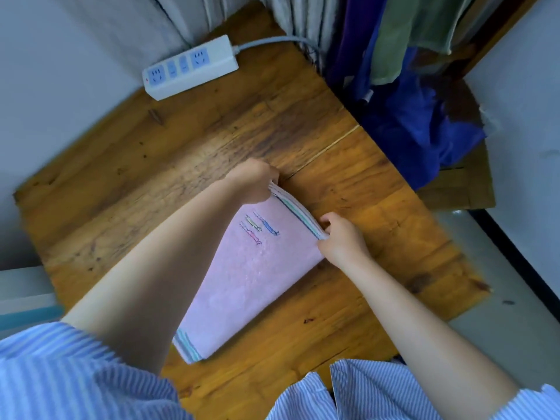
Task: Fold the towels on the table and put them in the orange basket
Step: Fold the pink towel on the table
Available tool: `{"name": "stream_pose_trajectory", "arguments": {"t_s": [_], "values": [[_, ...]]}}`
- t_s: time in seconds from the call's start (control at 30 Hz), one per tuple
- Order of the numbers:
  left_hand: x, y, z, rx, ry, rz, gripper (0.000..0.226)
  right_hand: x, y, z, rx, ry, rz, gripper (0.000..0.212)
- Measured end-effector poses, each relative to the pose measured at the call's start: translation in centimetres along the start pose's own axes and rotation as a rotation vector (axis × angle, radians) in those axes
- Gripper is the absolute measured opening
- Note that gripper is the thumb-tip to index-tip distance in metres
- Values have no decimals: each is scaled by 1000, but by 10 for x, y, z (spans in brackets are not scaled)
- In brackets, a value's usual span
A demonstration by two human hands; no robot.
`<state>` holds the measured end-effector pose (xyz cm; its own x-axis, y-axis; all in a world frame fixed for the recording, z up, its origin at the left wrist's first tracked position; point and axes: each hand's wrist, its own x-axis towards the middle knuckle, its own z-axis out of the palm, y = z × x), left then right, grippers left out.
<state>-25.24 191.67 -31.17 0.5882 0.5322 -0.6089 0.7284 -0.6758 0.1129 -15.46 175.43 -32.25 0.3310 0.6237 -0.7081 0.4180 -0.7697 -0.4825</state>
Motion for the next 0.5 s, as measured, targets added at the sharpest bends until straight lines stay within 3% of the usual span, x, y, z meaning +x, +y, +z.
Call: {"name": "stream_pose_trajectory", "arguments": {"t_s": [0.23,0.5], "values": [[-10,-27,-33,-108,245,-53,24,24,-32,-43,-134,220,-253,24],[-86,-64,-14,-122,424,41,19,-22,-48,-24,-246,390,-645,7]]}}
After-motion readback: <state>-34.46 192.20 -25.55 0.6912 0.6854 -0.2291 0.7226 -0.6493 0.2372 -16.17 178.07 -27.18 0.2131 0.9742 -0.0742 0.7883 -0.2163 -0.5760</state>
